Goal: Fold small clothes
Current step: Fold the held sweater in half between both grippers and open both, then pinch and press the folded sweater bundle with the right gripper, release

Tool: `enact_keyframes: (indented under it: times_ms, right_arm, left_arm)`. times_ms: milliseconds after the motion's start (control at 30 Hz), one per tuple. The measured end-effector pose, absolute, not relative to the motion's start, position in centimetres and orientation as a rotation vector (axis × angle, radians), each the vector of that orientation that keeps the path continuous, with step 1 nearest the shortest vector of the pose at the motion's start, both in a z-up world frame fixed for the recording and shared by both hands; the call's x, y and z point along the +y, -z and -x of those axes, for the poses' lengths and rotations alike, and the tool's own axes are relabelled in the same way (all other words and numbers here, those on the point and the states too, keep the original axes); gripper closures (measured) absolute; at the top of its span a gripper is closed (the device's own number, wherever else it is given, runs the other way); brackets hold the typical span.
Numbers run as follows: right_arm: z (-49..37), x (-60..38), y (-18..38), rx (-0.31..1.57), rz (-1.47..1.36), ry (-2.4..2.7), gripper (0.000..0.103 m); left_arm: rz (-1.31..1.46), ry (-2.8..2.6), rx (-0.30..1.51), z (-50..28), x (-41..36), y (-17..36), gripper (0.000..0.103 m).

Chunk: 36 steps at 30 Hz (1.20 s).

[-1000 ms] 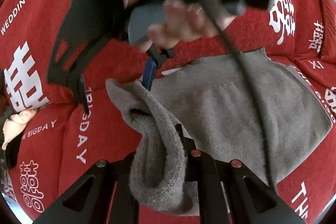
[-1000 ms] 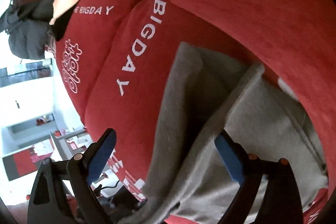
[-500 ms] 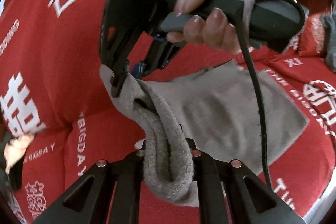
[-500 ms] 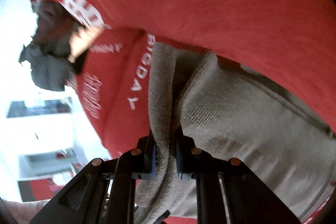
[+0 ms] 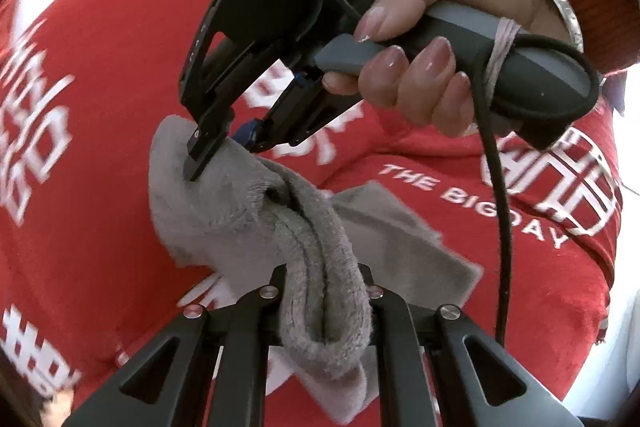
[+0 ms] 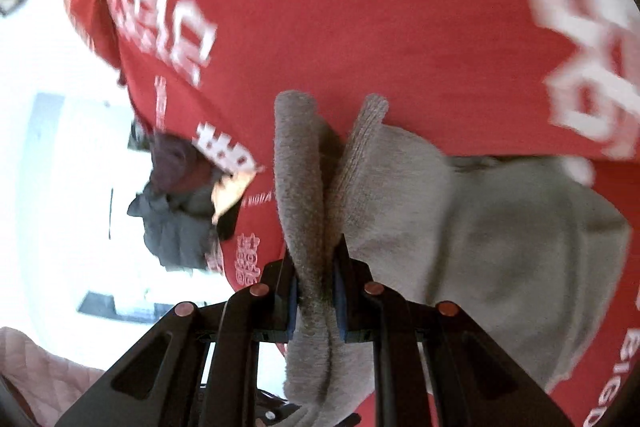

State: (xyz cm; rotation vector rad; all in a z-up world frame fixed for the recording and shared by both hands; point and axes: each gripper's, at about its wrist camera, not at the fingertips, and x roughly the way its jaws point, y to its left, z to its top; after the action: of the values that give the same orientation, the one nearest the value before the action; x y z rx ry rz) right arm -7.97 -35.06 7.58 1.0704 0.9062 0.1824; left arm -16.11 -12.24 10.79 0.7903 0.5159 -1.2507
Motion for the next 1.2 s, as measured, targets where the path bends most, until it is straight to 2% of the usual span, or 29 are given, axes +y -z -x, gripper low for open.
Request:
enact_keyframes:
  times_ms: [167,367,433,633,1000,1067,1100,1200]
  right_arm:
    - [14.1,-40.2,-3.4,0.881,-1.157,-0.032,0.087]
    - [17.7,-44.3,5.8,0.994,-1.238,0.152,0.087]
    - [18.1,-44.3,7.1,1.000,-1.253,0.165,0.087]
    - [17.3,-44.0,7.6,1.028,-1.218,0.171,0.085]
    - [20.0,-42.1,5.4,1.045,-1.273,0.267,0.059]
    - [21.1,-41.3,4.7,1.037,-1.281,0.278,0.059]
    - [21.7,-41.0,4.5,1.035,-1.289,0.283,0.059]
    - [23.9,-39.3,3.9,1.026,-1.312,0.307,0.059]
  left_arm:
    - [-0.884,1.320,0.566,19.9,-17.1,-6.4,0.091]
    - [-0.955,1.324,0.663,20.8,-19.7,-1.1,0.091]
    - [-0.964,1.322,0.672,21.0,-19.9,-0.4,0.091]
    - [-0.974,1.311,0.676,20.8,-19.7,-0.4,0.091]
    - [-0.961,1.345,0.792,19.7,-16.7,-2.8,0.090]
    - [-0.954,1.360,0.801,19.9,-15.6,-3.0,0.054]
    - [-0.926,1.367,0.789,19.9,-15.0,-3.5,0.026]
    - [-0.900,1.389,0.791,19.3,-13.8,-4.1,0.025]
